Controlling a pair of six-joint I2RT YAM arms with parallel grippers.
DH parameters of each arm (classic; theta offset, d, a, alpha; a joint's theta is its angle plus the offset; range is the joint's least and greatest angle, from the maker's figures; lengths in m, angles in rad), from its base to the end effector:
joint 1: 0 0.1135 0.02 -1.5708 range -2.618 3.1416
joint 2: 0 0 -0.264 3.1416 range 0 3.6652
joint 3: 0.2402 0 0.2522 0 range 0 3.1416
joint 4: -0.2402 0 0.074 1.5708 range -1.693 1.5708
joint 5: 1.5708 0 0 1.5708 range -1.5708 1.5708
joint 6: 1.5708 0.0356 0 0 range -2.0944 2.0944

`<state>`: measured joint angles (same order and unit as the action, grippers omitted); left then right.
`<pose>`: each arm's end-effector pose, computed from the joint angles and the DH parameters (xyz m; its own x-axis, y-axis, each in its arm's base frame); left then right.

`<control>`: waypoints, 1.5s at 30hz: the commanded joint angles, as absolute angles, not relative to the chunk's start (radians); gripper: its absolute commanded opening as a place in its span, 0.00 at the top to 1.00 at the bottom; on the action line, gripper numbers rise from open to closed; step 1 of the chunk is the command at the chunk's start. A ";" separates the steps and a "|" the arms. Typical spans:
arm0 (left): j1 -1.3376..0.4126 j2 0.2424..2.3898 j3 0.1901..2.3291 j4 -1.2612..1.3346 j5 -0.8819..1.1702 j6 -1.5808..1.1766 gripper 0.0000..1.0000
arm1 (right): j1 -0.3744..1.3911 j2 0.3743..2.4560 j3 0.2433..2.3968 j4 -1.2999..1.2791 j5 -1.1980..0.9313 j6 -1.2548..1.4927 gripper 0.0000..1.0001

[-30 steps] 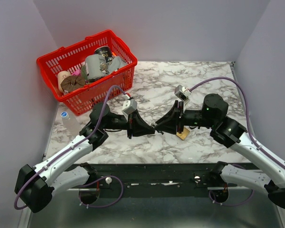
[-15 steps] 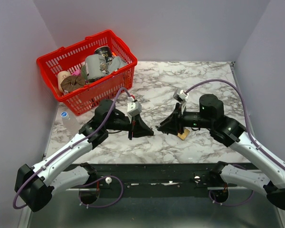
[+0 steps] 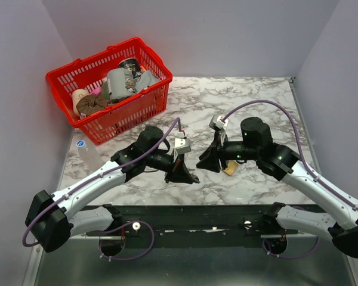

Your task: Unlock with the key

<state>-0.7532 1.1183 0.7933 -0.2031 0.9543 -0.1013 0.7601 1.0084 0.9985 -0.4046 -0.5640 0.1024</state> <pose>0.1534 -0.1837 0.2819 -0.4577 0.3490 -0.8178 0.8677 -0.0251 -0.4964 0.1464 0.1654 0.3525 -0.3861 -0.2479 -0.8885 -0.9022 0.3023 0.3077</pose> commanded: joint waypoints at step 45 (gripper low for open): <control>-0.753 0.996 0.773 -0.121 0.643 -0.117 0.12 | 0.822 1.158 0.877 -0.117 -0.639 0.327 0.99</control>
